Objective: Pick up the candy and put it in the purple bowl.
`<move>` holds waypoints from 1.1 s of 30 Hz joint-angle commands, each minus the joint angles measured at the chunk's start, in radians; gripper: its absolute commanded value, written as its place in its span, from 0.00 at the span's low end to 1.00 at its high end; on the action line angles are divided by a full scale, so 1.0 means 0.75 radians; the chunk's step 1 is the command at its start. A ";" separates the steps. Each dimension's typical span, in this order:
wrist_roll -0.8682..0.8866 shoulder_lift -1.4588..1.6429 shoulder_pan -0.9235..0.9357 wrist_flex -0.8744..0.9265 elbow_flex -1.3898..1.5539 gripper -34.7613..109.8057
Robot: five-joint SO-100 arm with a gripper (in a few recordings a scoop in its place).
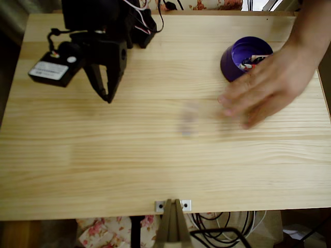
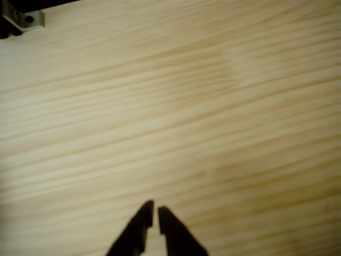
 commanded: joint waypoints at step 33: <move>-0.027 0.018 -0.033 0.006 -0.031 0.24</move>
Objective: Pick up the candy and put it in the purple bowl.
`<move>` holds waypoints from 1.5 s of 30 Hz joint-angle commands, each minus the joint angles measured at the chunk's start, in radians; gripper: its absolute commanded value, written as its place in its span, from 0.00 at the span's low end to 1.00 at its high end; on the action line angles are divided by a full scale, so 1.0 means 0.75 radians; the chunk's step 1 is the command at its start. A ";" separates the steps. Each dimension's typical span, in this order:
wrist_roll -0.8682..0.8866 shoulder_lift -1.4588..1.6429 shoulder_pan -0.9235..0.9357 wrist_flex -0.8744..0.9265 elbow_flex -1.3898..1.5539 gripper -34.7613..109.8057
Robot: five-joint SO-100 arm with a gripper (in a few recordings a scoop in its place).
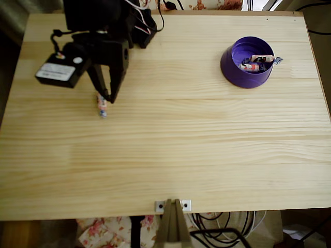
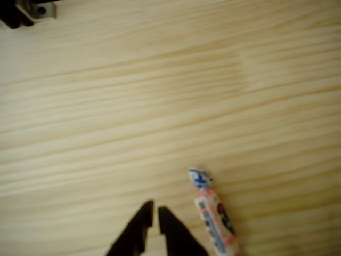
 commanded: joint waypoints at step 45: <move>-0.067 -0.098 -0.102 -0.037 -0.305 0.25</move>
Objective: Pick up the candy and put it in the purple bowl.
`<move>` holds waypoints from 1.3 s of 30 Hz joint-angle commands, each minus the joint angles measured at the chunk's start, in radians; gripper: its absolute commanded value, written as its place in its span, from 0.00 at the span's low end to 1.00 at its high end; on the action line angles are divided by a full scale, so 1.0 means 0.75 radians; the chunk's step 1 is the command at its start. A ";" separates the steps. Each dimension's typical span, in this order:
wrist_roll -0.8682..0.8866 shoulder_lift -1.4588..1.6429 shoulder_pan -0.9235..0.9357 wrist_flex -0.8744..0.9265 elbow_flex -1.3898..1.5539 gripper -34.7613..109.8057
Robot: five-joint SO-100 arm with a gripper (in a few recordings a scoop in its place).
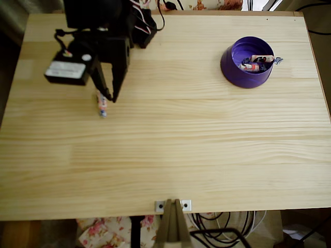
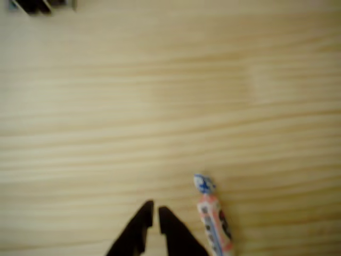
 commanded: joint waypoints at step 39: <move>-0.243 -1.620 0.235 0.258 -1.008 0.37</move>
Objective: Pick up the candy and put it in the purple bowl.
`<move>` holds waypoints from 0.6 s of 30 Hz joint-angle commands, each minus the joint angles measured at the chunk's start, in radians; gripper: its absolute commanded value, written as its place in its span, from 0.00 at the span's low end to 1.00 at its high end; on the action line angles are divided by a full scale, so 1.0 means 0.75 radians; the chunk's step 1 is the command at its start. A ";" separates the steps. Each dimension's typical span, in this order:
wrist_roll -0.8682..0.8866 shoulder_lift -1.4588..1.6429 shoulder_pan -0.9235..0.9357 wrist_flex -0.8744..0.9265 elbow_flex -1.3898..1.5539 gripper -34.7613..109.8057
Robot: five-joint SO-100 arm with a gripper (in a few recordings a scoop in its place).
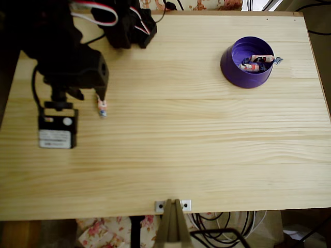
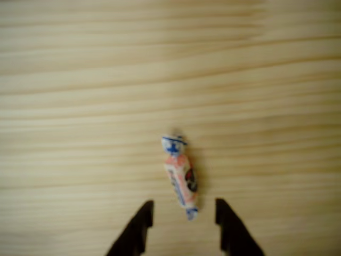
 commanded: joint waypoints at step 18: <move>-0.137 -0.047 0.043 -0.072 0.123 0.37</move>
